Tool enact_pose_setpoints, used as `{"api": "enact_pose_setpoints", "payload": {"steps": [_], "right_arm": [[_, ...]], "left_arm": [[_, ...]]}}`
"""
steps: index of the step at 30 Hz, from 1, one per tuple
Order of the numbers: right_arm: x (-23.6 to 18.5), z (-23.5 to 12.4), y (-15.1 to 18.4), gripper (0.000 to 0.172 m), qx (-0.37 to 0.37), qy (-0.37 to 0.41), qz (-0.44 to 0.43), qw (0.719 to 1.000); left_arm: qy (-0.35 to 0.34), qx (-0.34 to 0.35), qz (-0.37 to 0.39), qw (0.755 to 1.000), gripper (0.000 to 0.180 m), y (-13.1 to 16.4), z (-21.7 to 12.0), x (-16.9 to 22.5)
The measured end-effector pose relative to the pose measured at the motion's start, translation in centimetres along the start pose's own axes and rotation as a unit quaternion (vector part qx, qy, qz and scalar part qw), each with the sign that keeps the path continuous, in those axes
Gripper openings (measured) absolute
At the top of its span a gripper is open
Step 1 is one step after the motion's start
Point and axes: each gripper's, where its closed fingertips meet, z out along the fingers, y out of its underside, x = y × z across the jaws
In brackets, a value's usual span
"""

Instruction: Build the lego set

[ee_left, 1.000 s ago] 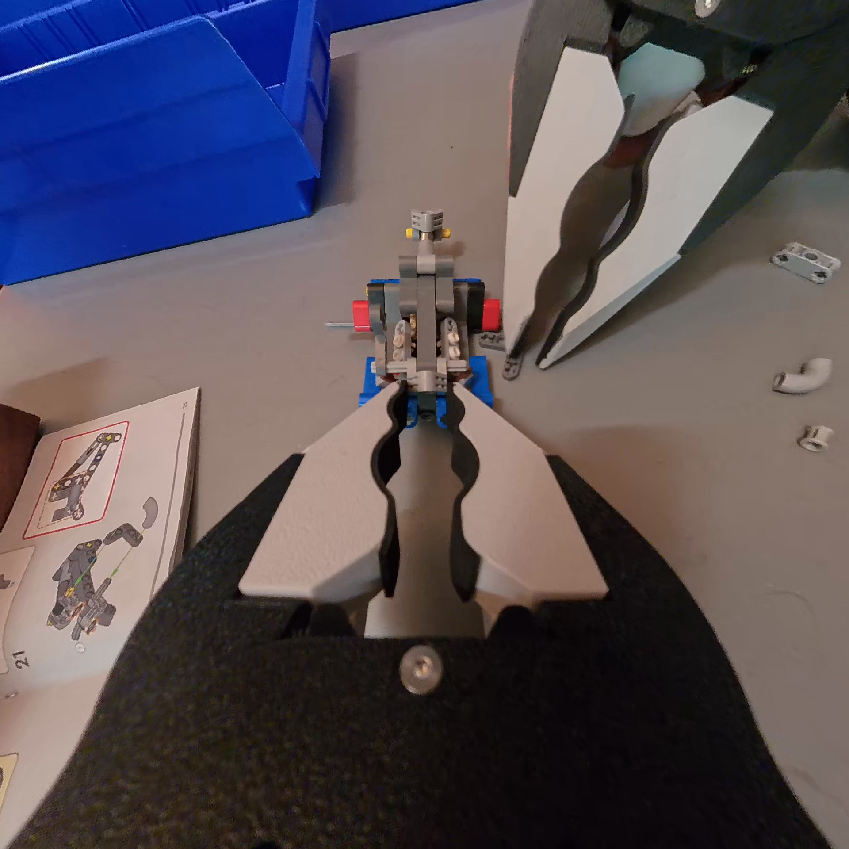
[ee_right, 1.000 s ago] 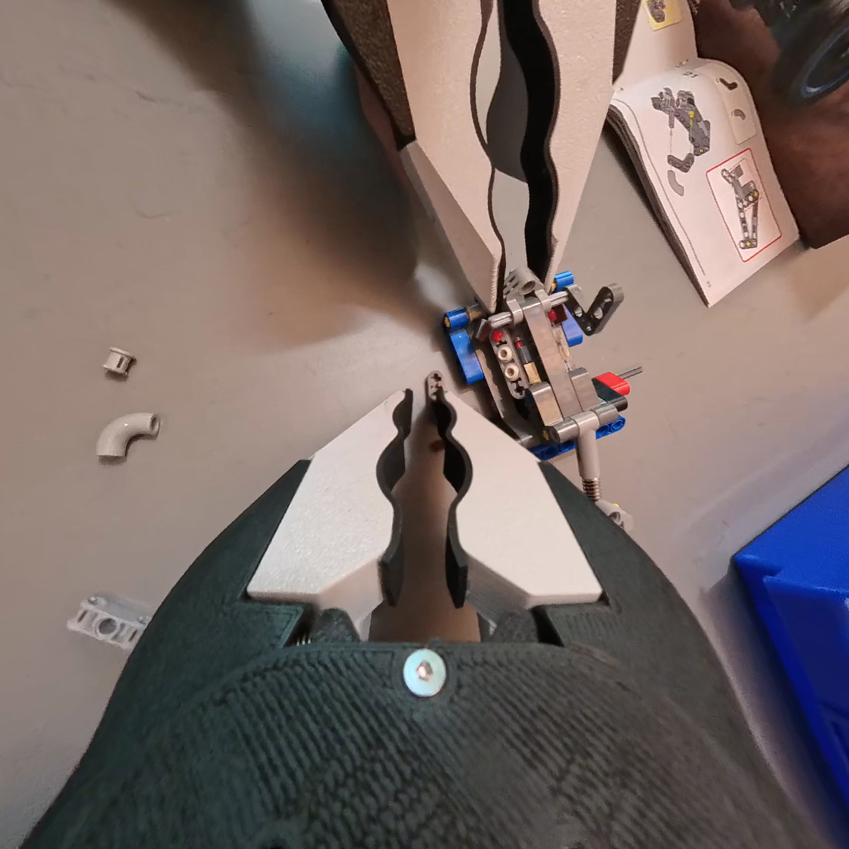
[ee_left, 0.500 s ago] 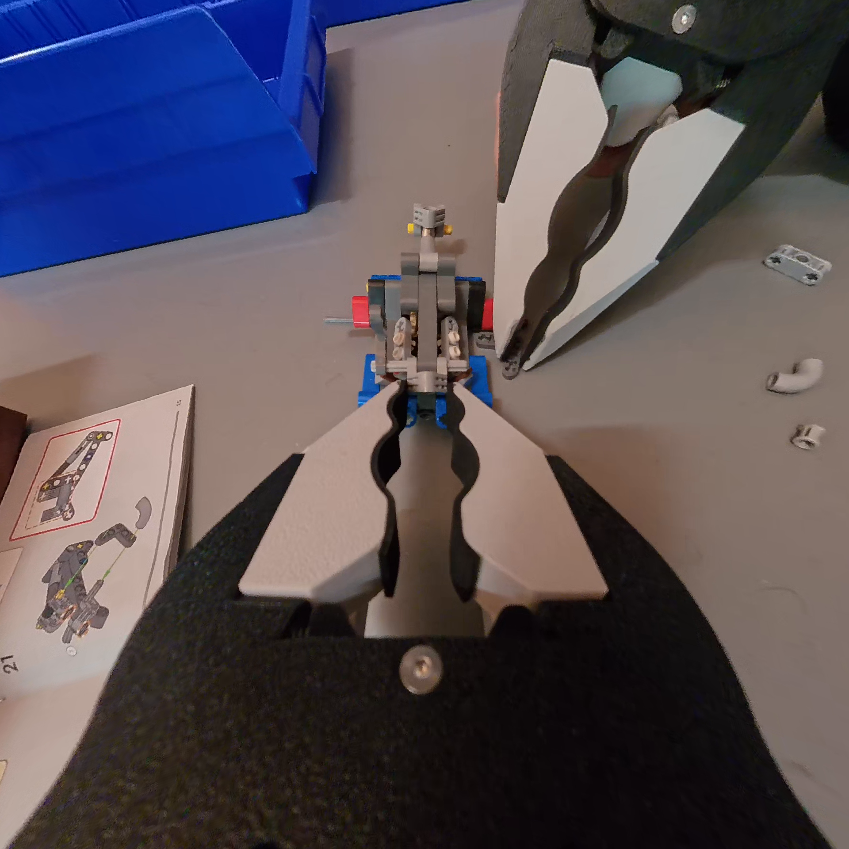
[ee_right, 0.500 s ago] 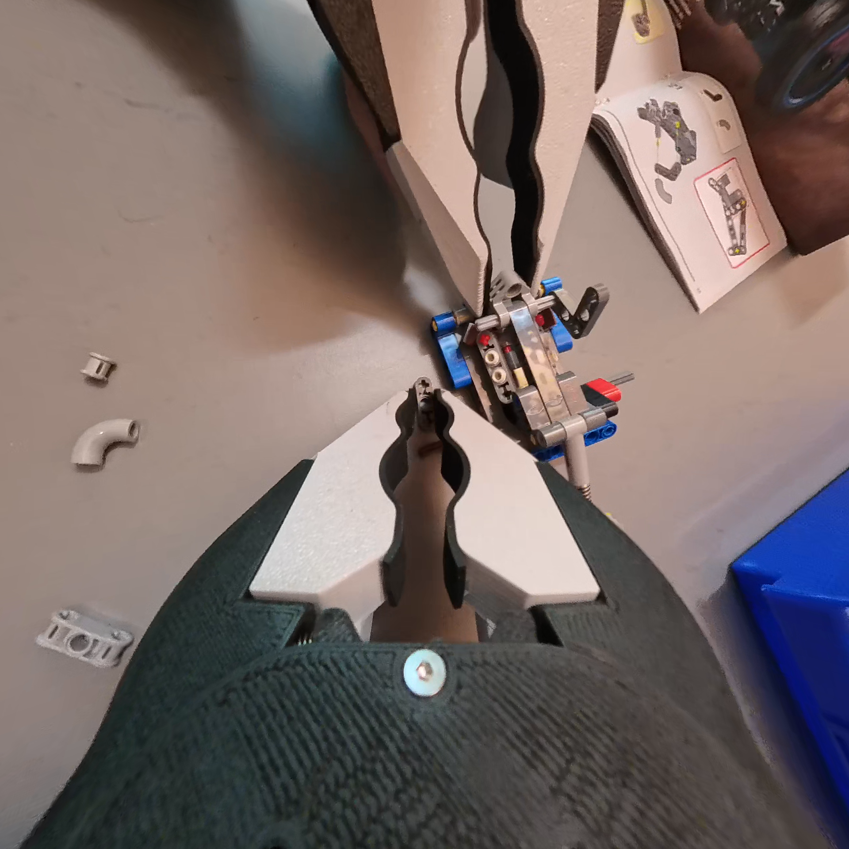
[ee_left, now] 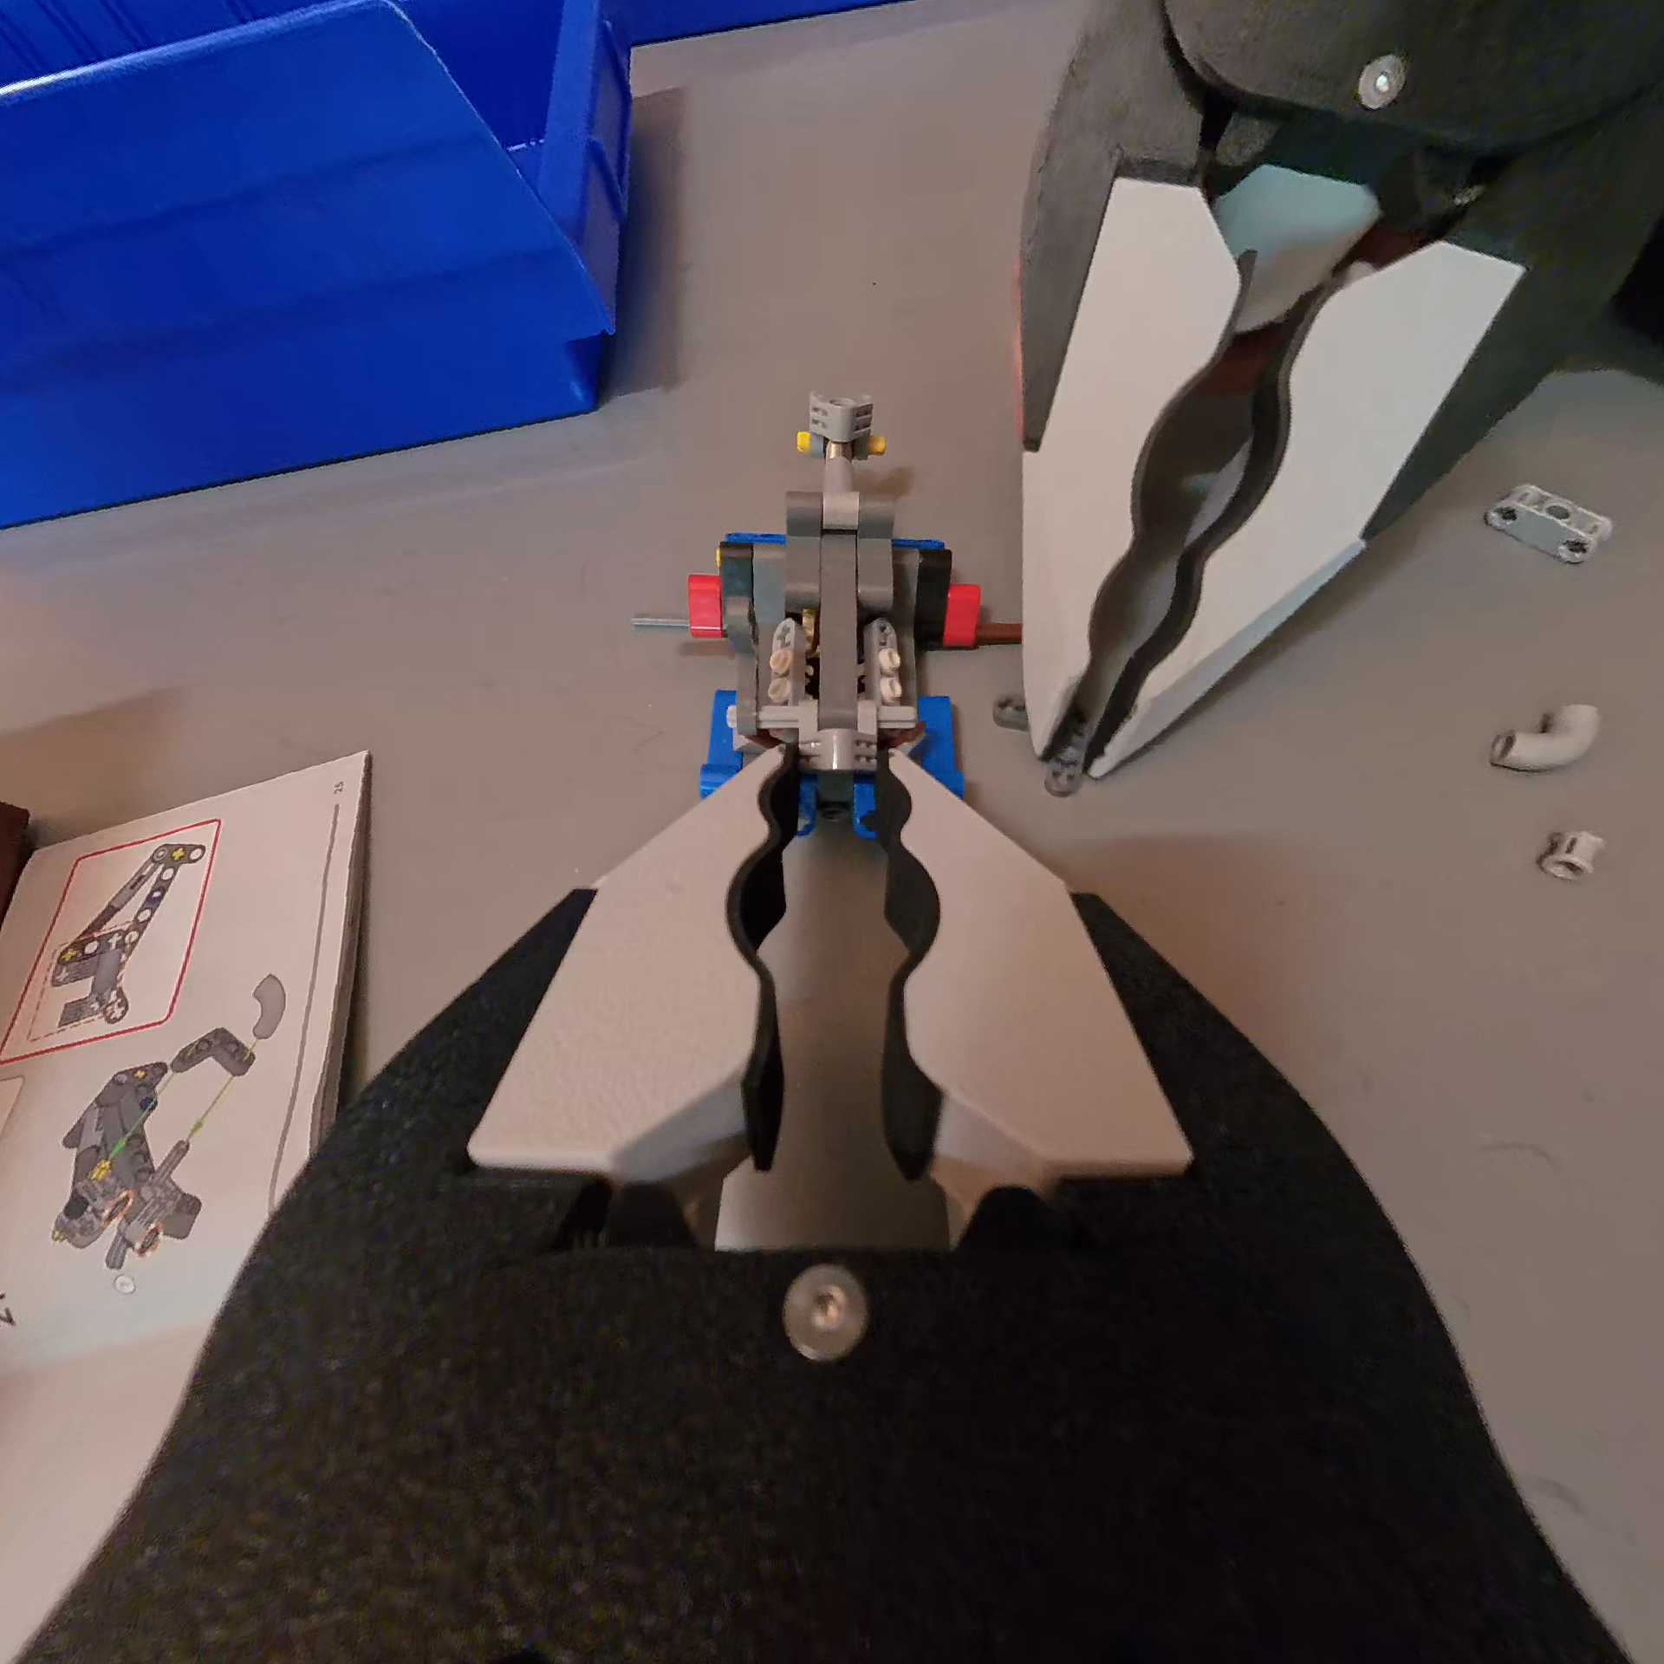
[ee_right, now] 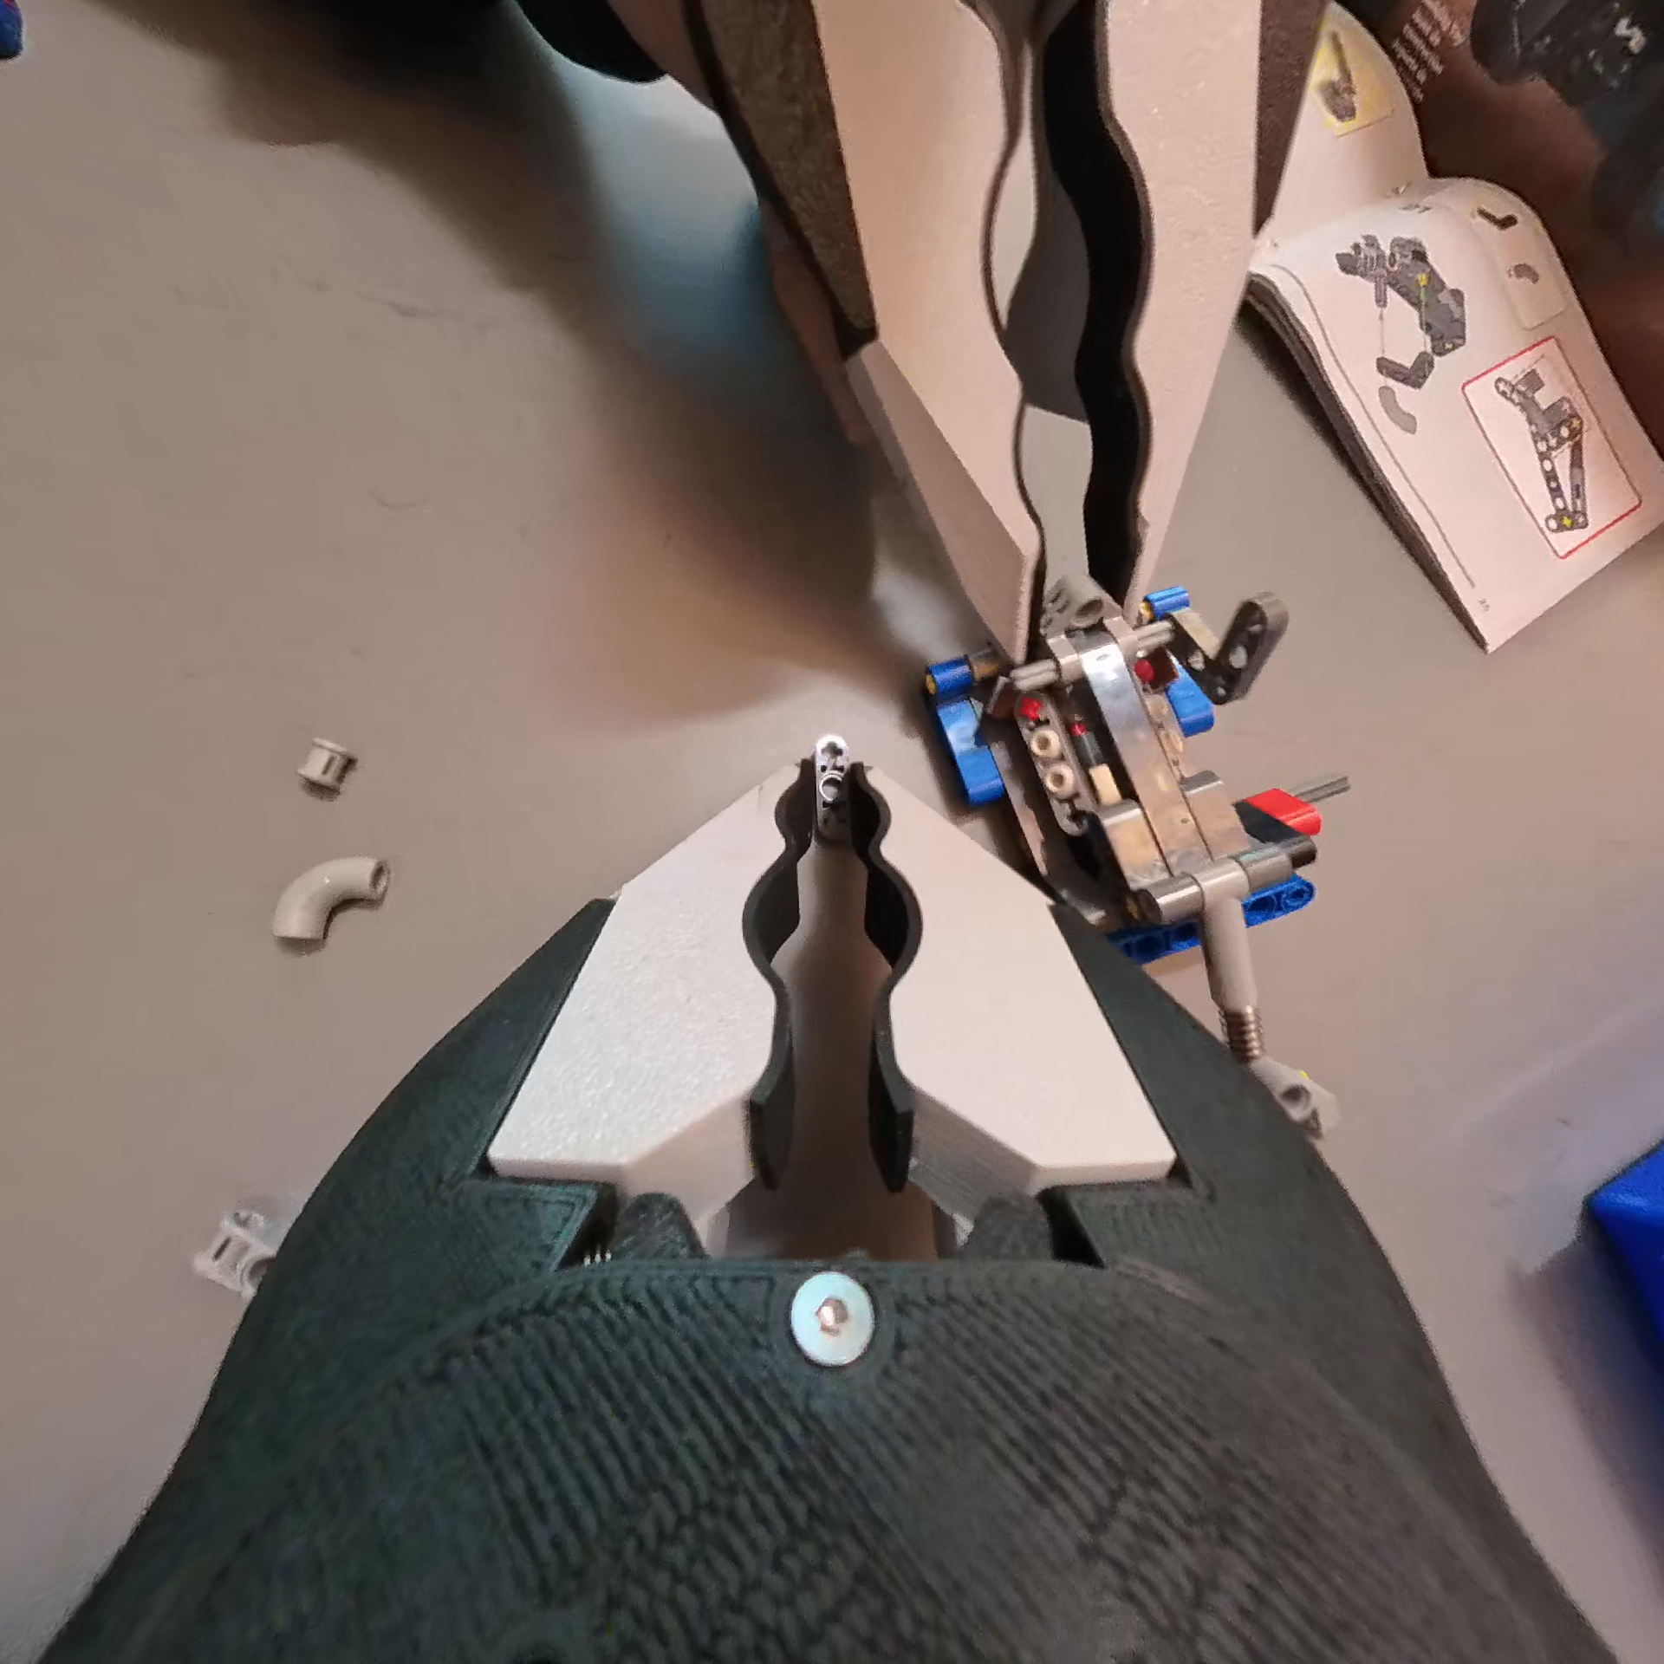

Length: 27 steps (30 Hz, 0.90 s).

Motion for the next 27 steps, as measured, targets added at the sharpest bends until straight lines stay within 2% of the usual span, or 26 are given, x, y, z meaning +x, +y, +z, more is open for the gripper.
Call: {"api": "enact_pose_setpoints", "payload": {"steps": [1,6,12,14,17,19,21,24,27], "right_arm": [[-0.2,0.1,-0.2,0.005,0.003,-0.001,-0.009,1.000],[0.0,0.2,-0.4,0.005,0.000,0.046,-0.054,0.997],[1.7,-0.2,-1.0,0.005,-0.011,0.185,-0.175,0.967],[2.1,-0.7,-2.0,0.005,0.015,0.232,-0.183,0.955],[3.3,-1.3,-2.3,0.004,0.010,0.299,-0.183,0.937],[3.7,-0.9,-2.1,0.005,-0.001,0.311,-0.169,0.935],[4.3,-1.2,-2.1,0.004,-0.022,0.340,-0.188,0.921],[4.8,-2.0,-2.4,0.005,-0.011,0.366,-0.187,0.912],[4.7,-1.9,-2.3,0.005,-0.008,0.360,-0.186,0.914]], "left_arm": [[-0.001,0.000,0.000,1.000,0.013,0.0,0.0,0.0],[-0.001,-0.001,-0.005,1.000,0.012,0.0,0.0,-0.1],[0.000,-0.001,-0.008,1.000,0.013,0.0,0.0,-0.1],[0.001,-0.001,-0.017,1.000,0.013,0.0,0.0,-0.2],[0.007,-0.001,-0.057,0.998,0.013,0.0,0.0,-0.4],[0.016,0.001,-0.091,0.996,0.013,-0.1,0.1,-0.4],[0.024,0.002,-0.112,0.993,0.012,-0.1,0.1,-0.5],[0.033,0.003,-0.130,0.991,0.012,0.0,0.0,-0.5],[0.039,0.004,-0.139,0.990,0.012,-0.1,0.1,-0.4]]}}
